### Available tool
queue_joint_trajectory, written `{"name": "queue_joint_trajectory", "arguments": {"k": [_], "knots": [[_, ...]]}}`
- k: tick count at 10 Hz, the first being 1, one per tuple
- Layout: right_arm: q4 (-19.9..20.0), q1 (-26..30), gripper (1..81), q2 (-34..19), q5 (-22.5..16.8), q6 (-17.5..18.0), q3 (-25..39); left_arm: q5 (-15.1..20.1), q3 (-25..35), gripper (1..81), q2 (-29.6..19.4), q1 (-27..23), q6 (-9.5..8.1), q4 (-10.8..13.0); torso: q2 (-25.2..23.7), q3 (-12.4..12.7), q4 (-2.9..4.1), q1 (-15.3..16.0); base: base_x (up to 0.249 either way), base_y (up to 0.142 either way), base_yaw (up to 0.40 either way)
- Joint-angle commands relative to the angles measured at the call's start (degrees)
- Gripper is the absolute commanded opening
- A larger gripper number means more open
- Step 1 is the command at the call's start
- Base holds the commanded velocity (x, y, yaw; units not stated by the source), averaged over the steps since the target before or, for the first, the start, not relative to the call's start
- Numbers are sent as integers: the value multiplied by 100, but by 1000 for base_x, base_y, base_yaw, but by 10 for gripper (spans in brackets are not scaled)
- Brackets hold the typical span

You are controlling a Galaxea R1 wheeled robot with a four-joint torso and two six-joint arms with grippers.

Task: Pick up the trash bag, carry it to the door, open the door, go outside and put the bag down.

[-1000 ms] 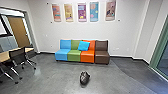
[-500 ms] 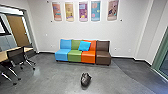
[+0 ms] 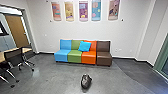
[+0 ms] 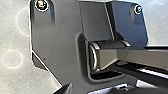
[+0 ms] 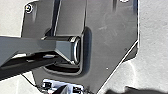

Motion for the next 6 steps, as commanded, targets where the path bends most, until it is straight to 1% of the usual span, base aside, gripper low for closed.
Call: {"name": "queue_joint_trajectory", "arguments": {"k": [1,3,6], "knots": [[-42,219,811,-4,-330,-30,22,347,34,811,2,-268,53,-9,0,0,0,1,134,0,0],[19,245,811,-4,-339,-21,22,347,34,811,2,-268,45,-9,0,0,0,1,134,0,0],[-25,254,811,-4,-357,-30,30,347,34,811,2,-268,45,-9,0,0,0,1,134,0,0]]}}
